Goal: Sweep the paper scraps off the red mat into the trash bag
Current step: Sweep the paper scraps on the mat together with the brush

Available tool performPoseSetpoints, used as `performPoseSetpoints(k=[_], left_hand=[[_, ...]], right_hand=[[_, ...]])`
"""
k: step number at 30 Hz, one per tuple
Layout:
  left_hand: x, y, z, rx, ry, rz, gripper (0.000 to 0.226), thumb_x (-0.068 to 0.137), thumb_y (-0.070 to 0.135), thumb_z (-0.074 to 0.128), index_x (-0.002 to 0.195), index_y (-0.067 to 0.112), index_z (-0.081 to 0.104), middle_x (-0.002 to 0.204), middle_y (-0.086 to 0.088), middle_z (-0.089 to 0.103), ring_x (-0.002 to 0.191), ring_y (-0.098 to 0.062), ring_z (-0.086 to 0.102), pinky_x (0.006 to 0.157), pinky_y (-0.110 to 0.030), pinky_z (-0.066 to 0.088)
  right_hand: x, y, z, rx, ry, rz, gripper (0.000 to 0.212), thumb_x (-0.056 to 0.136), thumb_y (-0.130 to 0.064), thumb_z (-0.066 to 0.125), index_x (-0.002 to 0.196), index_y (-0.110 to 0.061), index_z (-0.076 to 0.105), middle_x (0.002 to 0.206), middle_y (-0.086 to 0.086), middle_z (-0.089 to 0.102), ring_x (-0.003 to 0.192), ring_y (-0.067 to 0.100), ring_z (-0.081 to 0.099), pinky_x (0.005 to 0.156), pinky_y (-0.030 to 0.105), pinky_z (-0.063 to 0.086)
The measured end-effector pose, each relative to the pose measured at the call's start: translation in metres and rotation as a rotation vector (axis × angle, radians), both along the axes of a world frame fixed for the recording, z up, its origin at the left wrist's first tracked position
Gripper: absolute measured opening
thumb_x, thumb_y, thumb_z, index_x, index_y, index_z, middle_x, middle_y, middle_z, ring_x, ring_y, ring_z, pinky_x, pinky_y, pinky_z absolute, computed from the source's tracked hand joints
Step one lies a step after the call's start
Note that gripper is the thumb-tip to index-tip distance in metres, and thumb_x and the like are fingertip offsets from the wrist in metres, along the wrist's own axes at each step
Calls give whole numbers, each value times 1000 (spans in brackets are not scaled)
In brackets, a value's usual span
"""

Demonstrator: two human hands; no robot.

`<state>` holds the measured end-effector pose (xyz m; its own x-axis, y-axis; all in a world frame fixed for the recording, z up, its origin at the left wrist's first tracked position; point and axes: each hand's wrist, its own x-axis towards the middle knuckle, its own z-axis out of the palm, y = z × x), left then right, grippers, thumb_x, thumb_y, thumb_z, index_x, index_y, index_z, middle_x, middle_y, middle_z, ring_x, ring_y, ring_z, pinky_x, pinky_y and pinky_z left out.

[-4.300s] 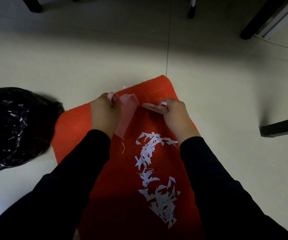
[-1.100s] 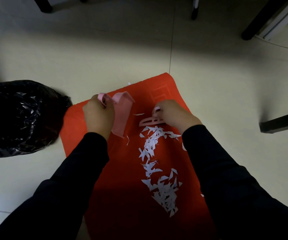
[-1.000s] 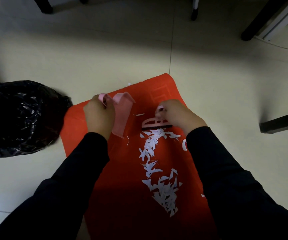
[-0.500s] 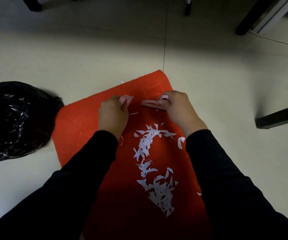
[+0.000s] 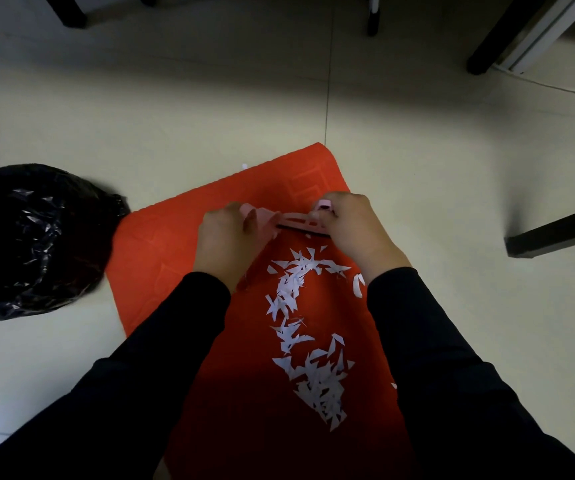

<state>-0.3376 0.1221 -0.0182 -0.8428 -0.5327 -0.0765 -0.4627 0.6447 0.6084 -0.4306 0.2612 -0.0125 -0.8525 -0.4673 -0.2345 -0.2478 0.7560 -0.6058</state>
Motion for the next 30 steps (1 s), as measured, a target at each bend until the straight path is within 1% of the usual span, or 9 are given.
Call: performPoseSetpoints(k=[3,6,9,12,15,19,23,26,30], left_hand=[[4,-8,8,-29,96,70,27,90,8,41,84,-7,63,76,-23,60,63,-26,48,56,-29,28],[5,-18,10,-51,104,166,23,90,3,42,83,-5,62,72,-17,55,65,-24,45,53,-24,18],[9,-22,14,-58,104,234,30,92,6,42,64,5,49,72,-12,50,68,-24,43,57,-24,19],[17,-27,15,-63,122,292,26,94,9,40,69,11,44,74,-17,53,71,-30,46,58,-24,18],[21,-33,12,-46,146,342,24,94,10,41,78,2,58,88,-27,63,83,-36,56,60,-21,21],[23,-35,14,9,164,380,25,94,8,43,91,-5,64,92,-26,63,78,-26,47,59,-17,22],[24,-38,17,13,169,393,22,92,7,45,91,-7,63,94,-27,63,82,-30,51,60,-17,21],[28,-37,22,15,165,404,21,92,8,45,85,-4,61,91,-27,62,77,-27,46,59,-17,20],[32,-38,25,21,159,410,18,91,6,46,76,2,55,88,-28,61,75,-22,42,58,-18,19]], right_hand=[[-2,0,1,-18,44,-27,19,94,-13,49,98,-9,67,94,11,63,81,22,56,72,29,45],[-5,-4,-3,-16,88,-12,20,94,-12,49,98,-5,67,96,14,64,84,25,57,73,31,45],[-6,-12,-12,13,93,36,22,95,-14,47,96,-1,66,99,14,64,91,28,59,77,33,44],[-3,-22,-22,39,66,110,25,96,-16,46,100,-1,65,104,13,62,93,23,56,70,23,35],[3,-30,-29,105,-5,203,25,97,-16,46,109,-3,64,109,14,61,99,25,55,71,23,30],[9,-29,-28,187,-97,255,28,96,-20,47,113,-3,62,113,13,61,103,26,55,75,24,36],[14,-24,-17,209,-176,289,31,93,-25,51,112,-3,62,110,14,62,88,18,49,57,16,30],[17,-23,-11,225,-219,301,35,90,-27,56,112,0,62,110,16,61,92,22,51,57,13,28],[18,-18,-6,208,-126,263,23,95,-13,47,110,-4,63,110,13,62,104,27,57,64,22,37]])
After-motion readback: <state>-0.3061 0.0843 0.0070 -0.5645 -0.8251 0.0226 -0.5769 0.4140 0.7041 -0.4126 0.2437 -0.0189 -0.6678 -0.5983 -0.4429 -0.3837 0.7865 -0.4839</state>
